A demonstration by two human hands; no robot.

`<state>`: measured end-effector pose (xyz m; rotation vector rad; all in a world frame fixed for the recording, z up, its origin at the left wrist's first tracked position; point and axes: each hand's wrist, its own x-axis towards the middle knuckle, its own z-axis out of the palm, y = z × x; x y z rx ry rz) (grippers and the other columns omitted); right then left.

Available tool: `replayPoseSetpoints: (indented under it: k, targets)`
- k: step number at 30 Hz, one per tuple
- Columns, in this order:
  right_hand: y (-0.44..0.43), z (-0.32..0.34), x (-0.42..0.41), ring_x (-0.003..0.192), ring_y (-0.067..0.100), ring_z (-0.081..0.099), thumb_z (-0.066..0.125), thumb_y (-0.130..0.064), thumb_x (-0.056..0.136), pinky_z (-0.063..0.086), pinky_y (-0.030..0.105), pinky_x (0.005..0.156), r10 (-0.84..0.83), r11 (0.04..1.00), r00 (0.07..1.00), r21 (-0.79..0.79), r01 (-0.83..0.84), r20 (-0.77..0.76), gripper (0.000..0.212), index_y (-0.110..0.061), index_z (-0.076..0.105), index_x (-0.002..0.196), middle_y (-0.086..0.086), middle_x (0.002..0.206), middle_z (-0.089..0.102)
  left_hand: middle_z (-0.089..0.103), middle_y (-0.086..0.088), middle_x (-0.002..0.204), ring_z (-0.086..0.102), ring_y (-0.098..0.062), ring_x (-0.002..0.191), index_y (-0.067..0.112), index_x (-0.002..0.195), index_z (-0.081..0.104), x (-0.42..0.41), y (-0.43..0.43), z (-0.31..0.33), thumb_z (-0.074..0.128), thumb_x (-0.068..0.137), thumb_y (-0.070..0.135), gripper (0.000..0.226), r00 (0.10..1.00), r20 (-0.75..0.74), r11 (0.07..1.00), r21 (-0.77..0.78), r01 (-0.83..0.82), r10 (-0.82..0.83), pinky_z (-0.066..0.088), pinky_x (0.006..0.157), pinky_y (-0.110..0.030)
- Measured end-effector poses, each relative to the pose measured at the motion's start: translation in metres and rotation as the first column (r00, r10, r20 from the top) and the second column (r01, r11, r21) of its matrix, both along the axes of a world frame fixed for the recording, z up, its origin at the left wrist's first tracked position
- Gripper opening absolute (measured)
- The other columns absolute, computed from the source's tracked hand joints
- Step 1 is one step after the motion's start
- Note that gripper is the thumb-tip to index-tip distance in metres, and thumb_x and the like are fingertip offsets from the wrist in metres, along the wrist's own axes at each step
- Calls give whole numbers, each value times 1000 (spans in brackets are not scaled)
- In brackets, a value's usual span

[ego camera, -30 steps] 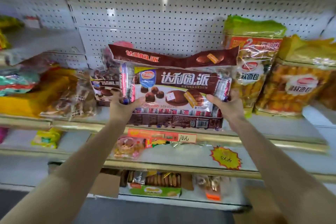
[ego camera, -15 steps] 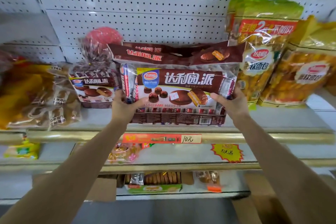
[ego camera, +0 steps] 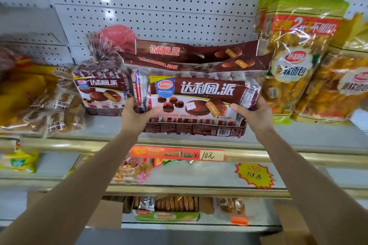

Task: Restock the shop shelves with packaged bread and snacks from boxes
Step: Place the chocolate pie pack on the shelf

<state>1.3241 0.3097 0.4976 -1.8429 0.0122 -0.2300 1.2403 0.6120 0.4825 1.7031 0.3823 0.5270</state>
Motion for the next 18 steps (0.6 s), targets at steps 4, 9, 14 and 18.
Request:
replayPoseSetpoints:
  k: [4, 9, 14, 18]
  targets:
    - [2, -10, 4, 95, 10, 67, 85, -22, 70, 53, 25, 81, 18, 1000, 1000, 21, -18, 22, 52, -18, 64, 117, -5, 106, 71, 66, 6, 89, 62, -8, 81, 21, 92, 60, 2, 3, -9, 83, 73, 12, 31, 1000, 18, 999, 42, -19, 19, 48, 71, -14]
    - [3, -22, 4, 95, 12, 67, 85, -18, 70, 53, 28, 85, 9, 997, 1000, 72, -11, 26, 53, -14, 64, 119, -4, 104, 71, 60, 3, 103, 56, -2, 95, 10, 119, 53, 3, 10, -9, 77, 78, 6, 47, 997, 57, 999, -5, -49, 49, 48, 92, -31]
    - [3, -21, 3, 98, 13, 65, 84, -22, 72, 51, 32, 91, 42, 998, 999, 36, -42, -5, 60, -15, 59, 125, -6, 104, 68, 55, 6, 104, 55, -8, 96, 9, 134, 40, 1, 2, -9, 75, 81, 8, 64, 999, 43, 1000, 4, -23, 22, 45, 93, -30]
    - [3, -21, -6, 98, 12, 60, 82, -21, 75, 48, 27, 86, 15, 1000, 1000, 20, -15, 10, 66, -13, 52, 133, -6, 107, 63, 54, 4, 108, 52, -9, 97, 8, 142, 33, -3, -7, -12, 74, 82, 8, 73, 999, 44, 1000, -26, -1, 2, 42, 91, -23]
